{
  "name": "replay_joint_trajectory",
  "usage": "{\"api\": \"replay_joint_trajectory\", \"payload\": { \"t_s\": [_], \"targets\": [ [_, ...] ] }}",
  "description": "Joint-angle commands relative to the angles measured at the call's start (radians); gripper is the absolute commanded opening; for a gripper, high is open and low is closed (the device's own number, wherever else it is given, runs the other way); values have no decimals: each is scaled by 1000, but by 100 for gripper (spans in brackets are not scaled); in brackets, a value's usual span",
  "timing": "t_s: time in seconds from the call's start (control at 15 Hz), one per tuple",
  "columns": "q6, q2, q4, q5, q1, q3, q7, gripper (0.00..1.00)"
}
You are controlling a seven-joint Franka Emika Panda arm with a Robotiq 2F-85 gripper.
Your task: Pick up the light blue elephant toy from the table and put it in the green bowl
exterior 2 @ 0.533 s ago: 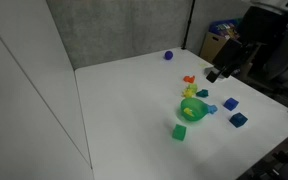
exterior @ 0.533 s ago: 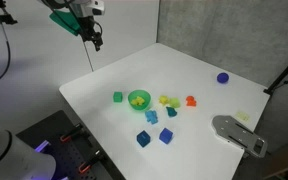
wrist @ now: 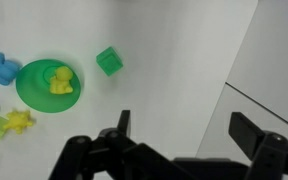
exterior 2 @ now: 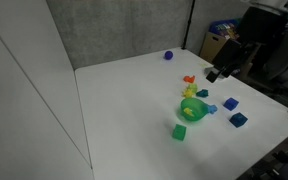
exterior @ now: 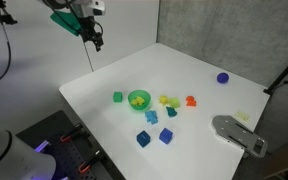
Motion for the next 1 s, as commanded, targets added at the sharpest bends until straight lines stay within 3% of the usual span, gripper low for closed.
{"api": "replay_joint_trajectory", "payload": {
  "t_s": [0.0,0.93],
  "targets": [
    [-35,56,79,-55,-29,13,39,100],
    [-145,420,416,-313,-97,-22,276,100]
  ]
}}
